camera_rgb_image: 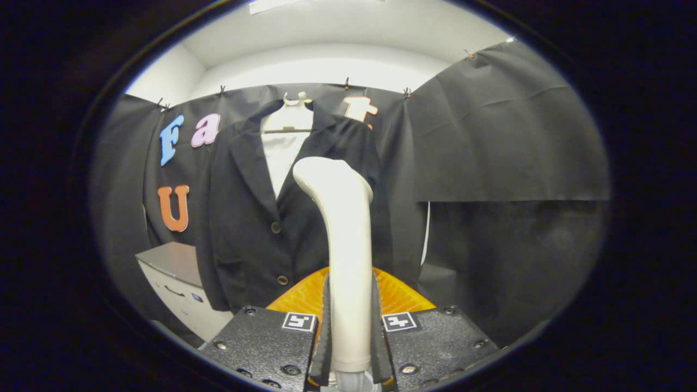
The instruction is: Iron the clothes twice with a garment steamer, once on the left side and once on the right side.
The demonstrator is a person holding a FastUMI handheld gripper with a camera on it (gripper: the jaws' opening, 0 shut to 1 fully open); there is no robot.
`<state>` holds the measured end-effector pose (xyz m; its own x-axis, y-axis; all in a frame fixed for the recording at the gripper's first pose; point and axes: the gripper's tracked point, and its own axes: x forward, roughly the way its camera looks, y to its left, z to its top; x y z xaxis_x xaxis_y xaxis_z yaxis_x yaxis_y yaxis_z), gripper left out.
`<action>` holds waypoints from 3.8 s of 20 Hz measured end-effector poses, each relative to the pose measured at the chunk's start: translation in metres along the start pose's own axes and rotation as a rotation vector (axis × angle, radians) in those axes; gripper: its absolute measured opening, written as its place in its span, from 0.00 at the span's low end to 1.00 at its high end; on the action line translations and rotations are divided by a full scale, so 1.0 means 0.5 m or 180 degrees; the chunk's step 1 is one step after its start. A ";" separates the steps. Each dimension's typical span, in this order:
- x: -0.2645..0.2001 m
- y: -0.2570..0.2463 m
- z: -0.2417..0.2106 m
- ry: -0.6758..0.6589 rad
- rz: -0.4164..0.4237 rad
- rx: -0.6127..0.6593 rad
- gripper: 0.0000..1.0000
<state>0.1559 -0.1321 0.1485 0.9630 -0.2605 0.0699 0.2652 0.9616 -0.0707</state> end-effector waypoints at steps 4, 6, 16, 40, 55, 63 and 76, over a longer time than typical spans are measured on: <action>0.040 0.000 0.103 -0.0353 0.0101 0.0038 0.31; 0.062 -0.003 0.146 -0.0501 0.0110 0.0024 0.31; 0.183 0.032 0.244 -0.0760 0.0212 -0.0095 0.31; 0.215 0.057 0.112 -0.0422 0.0077 -0.0285 0.31; 0.144 0.080 -0.016 -0.0102 0.0094 -0.0386 0.32; 0.109 0.056 -0.080 0.0043 -0.0016 -0.0427 0.32; 0.044 0.044 -0.204 0.0335 -0.0191 -0.0501 0.32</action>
<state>0.1877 -0.1254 0.0468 0.9428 -0.3325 -0.0252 0.3187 0.9208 -0.2247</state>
